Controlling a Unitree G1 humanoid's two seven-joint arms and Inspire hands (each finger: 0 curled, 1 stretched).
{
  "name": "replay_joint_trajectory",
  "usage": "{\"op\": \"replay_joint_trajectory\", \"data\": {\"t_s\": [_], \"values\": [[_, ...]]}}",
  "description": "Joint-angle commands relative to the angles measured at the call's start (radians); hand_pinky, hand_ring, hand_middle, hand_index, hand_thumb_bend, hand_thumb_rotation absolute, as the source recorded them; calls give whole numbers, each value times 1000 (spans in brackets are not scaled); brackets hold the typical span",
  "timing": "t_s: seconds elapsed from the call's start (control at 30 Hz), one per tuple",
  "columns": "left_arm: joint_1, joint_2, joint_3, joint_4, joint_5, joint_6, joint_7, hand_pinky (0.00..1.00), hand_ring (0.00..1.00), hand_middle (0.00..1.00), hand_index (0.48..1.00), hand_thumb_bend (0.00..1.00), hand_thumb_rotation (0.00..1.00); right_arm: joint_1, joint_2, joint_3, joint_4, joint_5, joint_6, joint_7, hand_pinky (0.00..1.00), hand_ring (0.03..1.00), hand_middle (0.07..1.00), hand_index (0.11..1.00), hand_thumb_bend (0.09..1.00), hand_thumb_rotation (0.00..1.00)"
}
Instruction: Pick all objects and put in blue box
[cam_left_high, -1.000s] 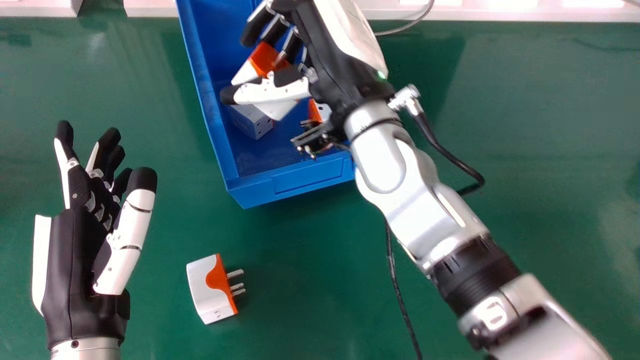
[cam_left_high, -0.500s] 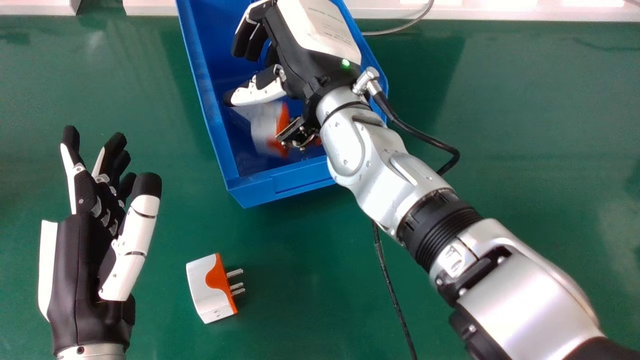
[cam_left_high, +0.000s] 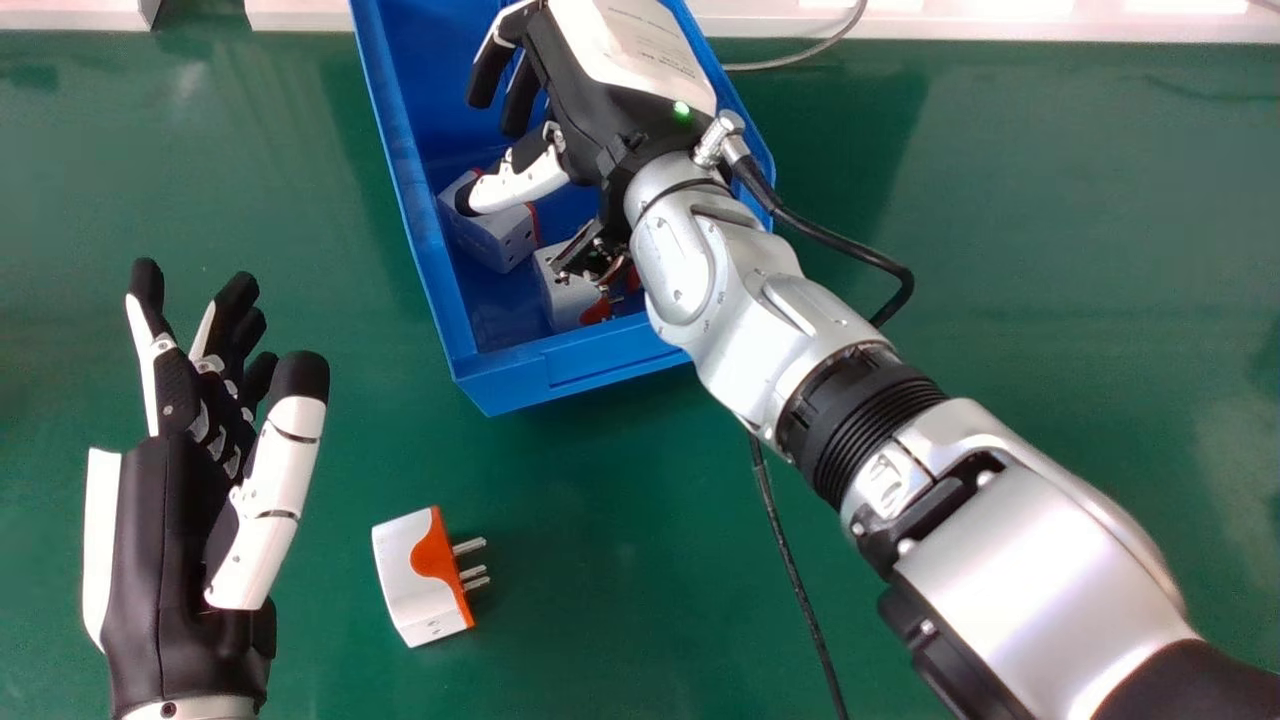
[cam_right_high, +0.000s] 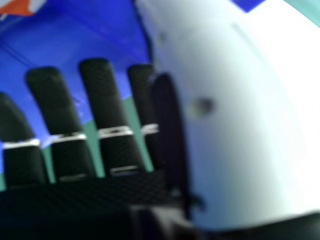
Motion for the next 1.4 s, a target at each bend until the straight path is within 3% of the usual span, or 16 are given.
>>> {"op": "replay_joint_trajectory", "data": {"t_s": [0.0, 0.2, 0.47, 0.6, 0.77, 0.8, 0.87, 1.0, 1.13, 1.17, 1.2, 1.27, 1.3, 1.37], "values": [[1, -2, -6, -26, 7, -19, 3, 929, 952, 947, 925, 541, 620, -40, 5, -12, -26, 11, 3, -11, 310, 392, 479, 530, 510, 0], [-3, -7, -16, -28, 17, -16, 13, 929, 949, 941, 917, 541, 614, 9, -12, -31, -99, 24, -30, -45, 305, 386, 477, 550, 505, 0], [-10, -5, -19, -28, 30, -9, 28, 932, 948, 942, 911, 508, 612, 245, -36, -48, -500, 20, -30, -98, 313, 409, 526, 520, 504, 0], [-14, -2, -12, -21, 25, -9, 30, 927, 946, 938, 910, 504, 612, 402, -64, -22, -787, -19, 19, -52, 322, 419, 477, 536, 505, 2], [-7, 10, -4, -21, 15, -8, 21, 946, 955, 948, 927, 495, 620, 619, -115, 19, -1135, -75, 68, 29, 356, 471, 469, 523, 509, 4], [-6, 12, -3, -20, 14, -10, 21, 954, 960, 953, 936, 491, 626, 656, -127, 27, -1187, -86, 69, 41, 371, 493, 564, 508, 498, 74], [-2, 14, -2, -20, 8, -14, 17, 961, 964, 957, 941, 489, 631, 739, -158, 35, -1283, -92, 47, 65, 392, 522, 647, 497, 489, 129], [8, 18, 1, -25, -6, -8, 7, 994, 979, 970, 959, 505, 673, 910, -237, 43, -1433, -87, -23, 110, 458, 605, 722, 494, 486, 149], [14, 17, 5, -24, -9, -15, 1, 1000, 989, 980, 971, 483, 704, 1086, -338, 40, -1541, -70, -120, 163, 525, 690, 760, 494, 486, 156], [16, 15, 6, -25, -12, -16, 0, 1000, 989, 980, 971, 478, 706, 1126, -364, 37, -1552, -75, -156, 159, 545, 707, 769, 619, 417, 276], [17, 14, 8, -24, -8, -19, 2, 1000, 989, 980, 971, 479, 708, 1163, -388, 32, -1561, -80, -189, 155, 556, 715, 770, 681, 388, 350], [15, 16, 15, -17, 0, -27, 4, 995, 983, 976, 966, 461, 723, 1229, -427, 21, -1567, -79, -252, 147, 572, 730, 777, 737, 364, 443], [13, 16, 17, -16, -13, -24, -1, 988, 979, 973, 963, 451, 724, 1260, -449, 14, -1564, -85, -287, 139, 578, 735, 780, 746, 364, 466], [10, 17, 21, -13, -20, -28, -5, 993, 981, 974, 962, 443, 716, 1311, -487, -2, -1557, -90, -347, 133, 592, 749, 791, 768, 360, 535]]}}
